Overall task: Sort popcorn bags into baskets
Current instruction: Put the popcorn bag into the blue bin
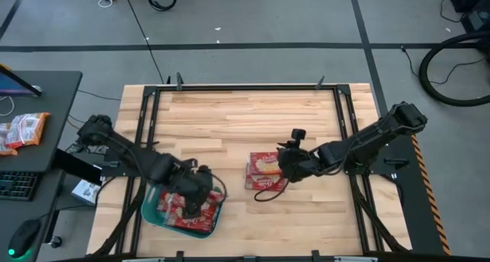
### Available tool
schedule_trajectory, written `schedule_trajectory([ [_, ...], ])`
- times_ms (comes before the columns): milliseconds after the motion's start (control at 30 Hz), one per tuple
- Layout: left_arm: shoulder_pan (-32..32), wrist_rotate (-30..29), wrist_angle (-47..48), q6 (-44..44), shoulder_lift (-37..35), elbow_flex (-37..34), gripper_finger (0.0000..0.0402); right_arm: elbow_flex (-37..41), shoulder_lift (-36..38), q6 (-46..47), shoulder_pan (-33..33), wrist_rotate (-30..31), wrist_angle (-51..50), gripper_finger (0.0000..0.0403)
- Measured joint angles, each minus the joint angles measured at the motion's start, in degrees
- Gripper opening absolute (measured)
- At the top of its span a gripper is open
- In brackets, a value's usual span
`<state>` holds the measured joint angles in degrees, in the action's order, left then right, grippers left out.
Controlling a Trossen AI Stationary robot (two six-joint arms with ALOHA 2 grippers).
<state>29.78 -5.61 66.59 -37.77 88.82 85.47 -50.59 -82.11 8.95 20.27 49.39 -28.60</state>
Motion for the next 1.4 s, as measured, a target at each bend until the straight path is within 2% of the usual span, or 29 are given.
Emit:
schedule_trajectory([
  [167, 5.04, -1.92, 3.2, -10.85, 0.02, 0.0, 0.0035, 0.02, 0.0, -7.66, -2.17, -1.06, 5.93, 0.0089],
  [367, 10.21, -3.75, 7.86, -21.79, 0.45, -0.41, 0.0034, 0.02, 0.0, -16.06, -5.92, -10.77, 15.17, 0.0089],
  [500, 11.95, -5.17, 7.81, -23.54, 2.45, -2.39, 0.0034, 0.02, 0.0, -18.81, -8.63, -16.74, 19.35, 0.0089],
  [667, 12.44, -3.16, 7.24, -23.42, 7.29, -3.48, 0.0035, 0.02, 0.0, -19.22, -10.92, -22.29, 20.53, 0.0089],
  [900, 12.92, -1.0, 4.25, -21.77, 12.35, -3.39, 0.0042, 0.02, 0.0, -19.22, -11.93, -25.09, 20.93, 0.0089],
  [1100, 13.33, 0.63, -3.34, -20.53, 12.55, -3.41, 0.009, 0.02, 0.0, -19.13, -11.91, -25.11, 20.92, 0.0089],
  [1400, 14.18, 3.62, -3.76, -23.1, 12.55, -3.41, 0.0195, 0.02, 0.0, -19.08, -11.8, -25.51, 20.94, 0.0089],
])
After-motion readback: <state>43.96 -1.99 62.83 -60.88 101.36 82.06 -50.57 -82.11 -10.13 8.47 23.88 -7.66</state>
